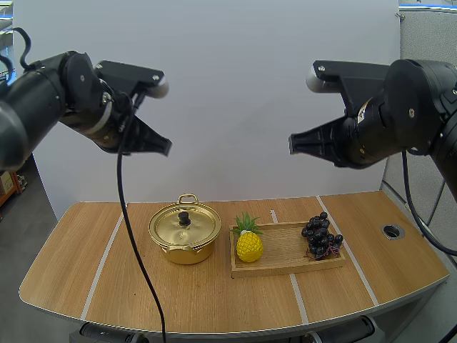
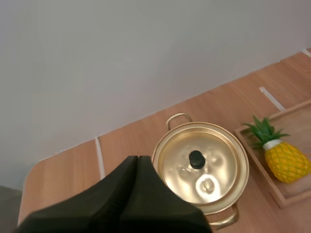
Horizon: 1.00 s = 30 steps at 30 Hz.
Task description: Open the pot, put the grape inside, and close it
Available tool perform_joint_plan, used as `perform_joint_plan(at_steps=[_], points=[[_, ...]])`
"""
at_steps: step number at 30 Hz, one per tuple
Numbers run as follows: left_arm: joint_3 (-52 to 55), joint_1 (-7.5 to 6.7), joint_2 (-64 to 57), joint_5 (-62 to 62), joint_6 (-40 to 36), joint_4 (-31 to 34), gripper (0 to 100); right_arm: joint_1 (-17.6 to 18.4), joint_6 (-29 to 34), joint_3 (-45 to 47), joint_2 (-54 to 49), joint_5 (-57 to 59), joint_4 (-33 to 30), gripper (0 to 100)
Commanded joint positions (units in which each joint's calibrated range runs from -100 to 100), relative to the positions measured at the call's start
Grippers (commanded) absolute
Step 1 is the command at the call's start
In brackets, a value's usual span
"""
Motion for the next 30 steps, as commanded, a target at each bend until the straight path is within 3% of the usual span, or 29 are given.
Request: perform_joint_plan(at_steps=[1,8,11,13,15,16,18,19,20,30], points=[[-0.4,-0.26,0.6,1.7,5.2,-4.8,0,0.1,-0.1,-0.7,-0.1,4.3,-0.4,0],[-0.4,-0.26,0.8,2.2,9.3,-5.4,3,0.1,-0.1,-0.7,-0.1,6.6,-0.4,0],[-0.4,-0.26,0.8,2.2,9.3,-5.4,16,0.1,-0.1,-0.7,-0.1,6.6,-0.4,0],[-0.4,-0.26,0.8,2.2,9.3,-5.4,32,0.1,-0.1,-0.7,-0.1,6.6,-0.4,0],[-0.4,-0.26,0.8,2.2,9.3,-5.4,53,0.1,-0.1,-0.7,-0.1,6.5,-1.0,21],[-0.4,-0.26,0.8,2.2,9.3,-5.4,70,0.1,-0.1,-0.7,-0.1,6.5,-1.4,36],[-0.4,-0.26,0.8,2.3,9.6,-5.4,95,0.1,-0.1,-0.7,-0.1,6.5,-1.8,73],[-0.4,-0.26,0.8,2.3,9.9,-5.4,100,0.1,-0.1,-0.7,-0.1,6.3,-1.8,90],[-0.4,-0.26,0.8,2.5,10.1,-5.4,100,0.1,-0.1,-0.7,-0.1,6.3,-1.8,100],[-0.4,-0.26,1.6,5.9,13.2,-5.4,100,0.1,-0.1,-0.7,-0.1,5.3,-2.1,100]])
